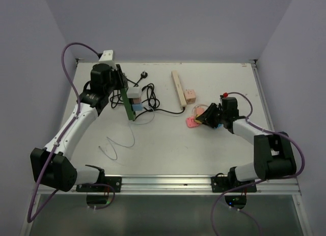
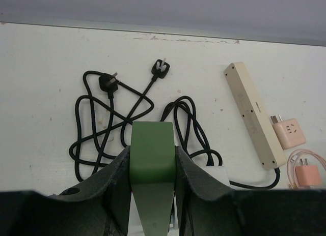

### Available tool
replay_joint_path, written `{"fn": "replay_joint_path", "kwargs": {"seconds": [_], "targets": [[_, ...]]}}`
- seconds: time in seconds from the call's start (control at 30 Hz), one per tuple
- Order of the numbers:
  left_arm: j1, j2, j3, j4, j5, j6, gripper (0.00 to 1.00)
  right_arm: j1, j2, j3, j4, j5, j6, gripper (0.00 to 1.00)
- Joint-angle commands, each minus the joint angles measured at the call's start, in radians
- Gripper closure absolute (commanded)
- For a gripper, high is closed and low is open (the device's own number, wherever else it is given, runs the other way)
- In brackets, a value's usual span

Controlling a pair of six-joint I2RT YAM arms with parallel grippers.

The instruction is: Pull the plug off the socket

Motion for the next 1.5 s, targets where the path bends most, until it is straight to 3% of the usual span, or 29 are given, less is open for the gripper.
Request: {"fn": "replay_joint_path", "kwargs": {"seconds": [0.0,0.03,0.1,0.17,0.2,0.3,0.4,0.57,0.83,1.07,1.47], "targets": [[-0.001,-0.057,0.007,0.091,0.059,-0.044,1.00,-0.041,-0.015,-0.040,0.053,-0.009,0.041,1.00],[-0.001,-0.060,0.007,0.091,0.060,-0.041,1.00,-0.045,-0.023,-0.050,0.050,-0.002,0.039,1.00],[-0.001,-0.060,0.004,0.093,0.071,-0.038,1.00,-0.058,-0.038,-0.073,0.043,0.009,0.036,0.90],[-0.001,-0.061,0.000,0.099,0.091,-0.038,1.00,-0.064,-0.051,-0.082,0.020,0.018,0.033,0.74],[-0.001,-0.061,-0.004,0.102,0.097,-0.038,1.00,-0.067,-0.057,-0.082,0.009,0.027,0.032,0.58],[-0.001,-0.063,-0.013,0.109,0.112,-0.038,1.00,-0.067,-0.104,-0.061,-0.086,0.104,-0.002,0.32],[-0.001,-0.061,-0.022,0.117,0.138,-0.038,1.00,-0.068,-0.173,-0.025,-0.140,0.156,-0.045,0.21],[-0.001,-0.060,-0.033,0.134,0.181,-0.038,1.00,-0.050,-0.239,0.033,-0.074,0.049,-0.126,0.16],[-0.003,-0.052,-0.048,0.155,0.258,-0.048,1.00,0.220,-0.137,0.203,0.073,-0.025,-0.284,0.01],[-0.009,-0.055,-0.059,0.163,0.289,-0.051,1.00,0.391,0.018,0.450,0.094,-0.065,-0.390,0.01],[-0.021,-0.057,-0.068,0.174,0.306,-0.061,1.00,0.550,0.228,0.700,0.031,-0.046,-0.510,0.01]]}}
